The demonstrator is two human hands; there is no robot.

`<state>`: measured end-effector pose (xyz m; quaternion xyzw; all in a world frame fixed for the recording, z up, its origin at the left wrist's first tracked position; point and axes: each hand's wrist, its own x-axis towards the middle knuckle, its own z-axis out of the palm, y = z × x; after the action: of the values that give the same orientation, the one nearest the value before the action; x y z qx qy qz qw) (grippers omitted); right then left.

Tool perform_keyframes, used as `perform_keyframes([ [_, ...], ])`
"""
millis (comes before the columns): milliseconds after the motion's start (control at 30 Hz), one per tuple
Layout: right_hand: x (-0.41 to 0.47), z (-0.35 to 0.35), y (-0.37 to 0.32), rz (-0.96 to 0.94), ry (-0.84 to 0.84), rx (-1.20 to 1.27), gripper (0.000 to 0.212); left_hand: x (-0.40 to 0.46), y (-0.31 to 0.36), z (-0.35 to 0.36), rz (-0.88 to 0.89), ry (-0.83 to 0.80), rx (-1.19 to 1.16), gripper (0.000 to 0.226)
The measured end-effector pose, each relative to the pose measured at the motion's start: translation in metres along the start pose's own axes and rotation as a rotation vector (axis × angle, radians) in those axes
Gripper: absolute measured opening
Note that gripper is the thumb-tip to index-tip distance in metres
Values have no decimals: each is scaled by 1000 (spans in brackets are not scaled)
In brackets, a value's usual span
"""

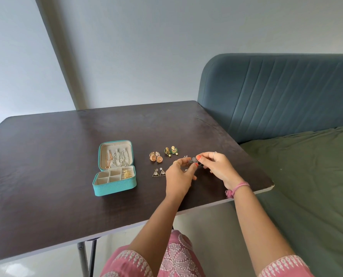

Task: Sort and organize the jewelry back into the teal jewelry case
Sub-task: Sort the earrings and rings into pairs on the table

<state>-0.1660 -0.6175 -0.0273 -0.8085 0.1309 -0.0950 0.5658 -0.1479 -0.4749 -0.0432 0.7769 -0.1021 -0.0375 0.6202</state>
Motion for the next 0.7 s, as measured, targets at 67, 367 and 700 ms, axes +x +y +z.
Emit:
perform_keyframes([
  [67, -3, 2, 4, -38, 8, 4, 7, 1, 1, 0, -12, 7, -29, 30],
  [367, -9, 11, 21, -219, 90, -90, 10, 4, -1, -3, -87, 5, -167, 16],
  [700, -5, 14, 24, -237, 274, -180, 20, 0, -3, -6, -108, 31, -378, 14],
])
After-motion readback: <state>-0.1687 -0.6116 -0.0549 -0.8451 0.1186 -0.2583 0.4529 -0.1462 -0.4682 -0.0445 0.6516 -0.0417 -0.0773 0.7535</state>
